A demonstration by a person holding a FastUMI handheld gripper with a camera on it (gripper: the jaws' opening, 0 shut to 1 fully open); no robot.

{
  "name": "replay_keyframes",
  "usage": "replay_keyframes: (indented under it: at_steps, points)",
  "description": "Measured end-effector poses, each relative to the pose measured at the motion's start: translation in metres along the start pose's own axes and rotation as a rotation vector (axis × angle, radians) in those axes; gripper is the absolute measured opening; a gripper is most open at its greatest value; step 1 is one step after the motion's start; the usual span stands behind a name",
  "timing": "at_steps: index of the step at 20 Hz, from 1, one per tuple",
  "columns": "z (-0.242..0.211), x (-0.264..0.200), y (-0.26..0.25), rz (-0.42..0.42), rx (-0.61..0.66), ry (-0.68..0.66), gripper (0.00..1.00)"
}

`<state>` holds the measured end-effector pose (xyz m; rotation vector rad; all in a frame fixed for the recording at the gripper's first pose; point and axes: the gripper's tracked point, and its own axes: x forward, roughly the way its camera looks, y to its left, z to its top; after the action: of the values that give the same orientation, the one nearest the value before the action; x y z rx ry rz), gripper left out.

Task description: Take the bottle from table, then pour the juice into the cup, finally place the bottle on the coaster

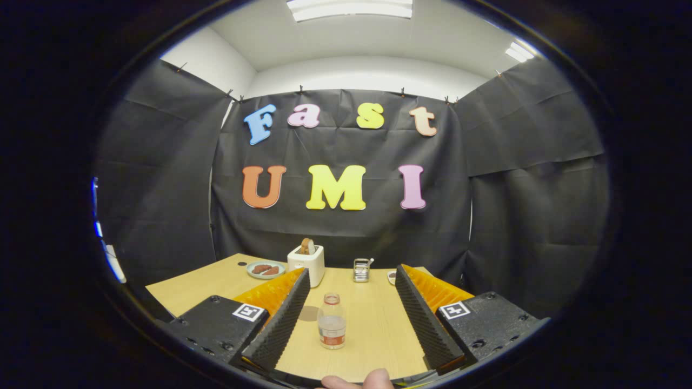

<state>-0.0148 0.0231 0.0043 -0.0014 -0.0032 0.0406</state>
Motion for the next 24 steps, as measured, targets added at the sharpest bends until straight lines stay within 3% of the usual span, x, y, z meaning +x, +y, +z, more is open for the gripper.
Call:
replay_keyframes:
  at_steps: [13, 24]
  points:
    - [-0.008, -0.001, -0.004, -0.003, 0.006, -0.007, 1.0]
    - [-0.045, 0.006, 0.001, 0.032, 0.009, 0.034, 1.0]
